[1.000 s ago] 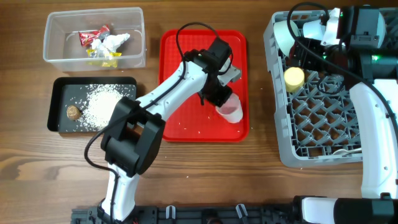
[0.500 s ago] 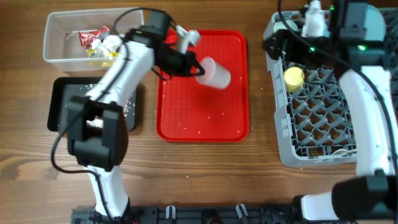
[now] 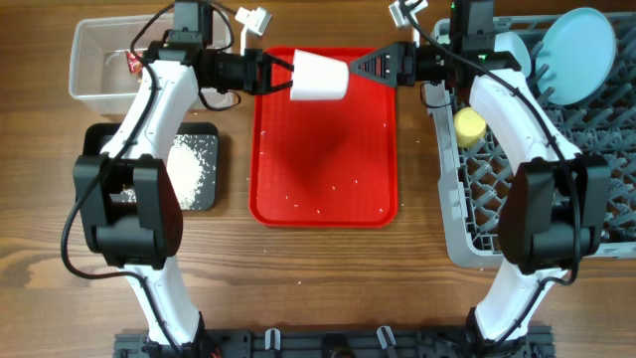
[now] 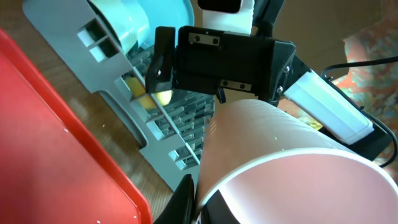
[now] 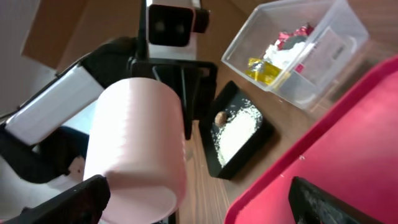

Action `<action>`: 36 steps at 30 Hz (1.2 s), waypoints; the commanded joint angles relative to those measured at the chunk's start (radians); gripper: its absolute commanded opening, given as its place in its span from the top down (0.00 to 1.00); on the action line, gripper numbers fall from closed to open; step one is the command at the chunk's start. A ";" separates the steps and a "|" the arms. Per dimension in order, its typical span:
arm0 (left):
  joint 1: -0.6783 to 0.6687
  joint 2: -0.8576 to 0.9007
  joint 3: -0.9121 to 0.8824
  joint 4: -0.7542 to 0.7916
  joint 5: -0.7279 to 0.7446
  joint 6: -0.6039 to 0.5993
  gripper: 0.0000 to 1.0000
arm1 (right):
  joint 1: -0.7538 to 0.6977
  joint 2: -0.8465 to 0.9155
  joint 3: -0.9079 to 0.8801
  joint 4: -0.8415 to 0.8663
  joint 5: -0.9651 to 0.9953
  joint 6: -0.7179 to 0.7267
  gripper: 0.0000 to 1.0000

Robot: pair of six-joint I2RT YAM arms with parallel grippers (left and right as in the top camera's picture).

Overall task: Sort waste into correct bins and load items into the dishwasher rack
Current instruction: 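Pass the pink cup from the left gripper to the right gripper, then place the pink cup upside down in the rack with the right gripper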

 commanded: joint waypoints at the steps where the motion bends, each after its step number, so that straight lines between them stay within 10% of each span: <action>1: 0.002 -0.031 0.001 0.006 0.009 0.019 0.96 | 0.010 0.008 0.003 0.046 -0.064 0.034 0.05; 16: -0.010 -0.031 0.001 0.127 0.011 -0.060 0.96 | 0.110 0.008 0.003 0.216 -0.070 0.144 0.06; 26: -0.012 -0.031 0.001 0.134 0.010 -0.060 0.96 | 0.113 0.008 0.003 0.214 -0.047 0.143 0.39; 32: -0.012 -0.031 0.001 0.133 -0.005 -0.060 0.32 | 0.112 0.008 0.003 0.217 -0.046 0.141 0.42; 36: -0.010 -0.031 0.001 0.129 -0.041 -0.060 0.18 | 0.080 0.008 0.003 0.220 -0.039 0.141 0.42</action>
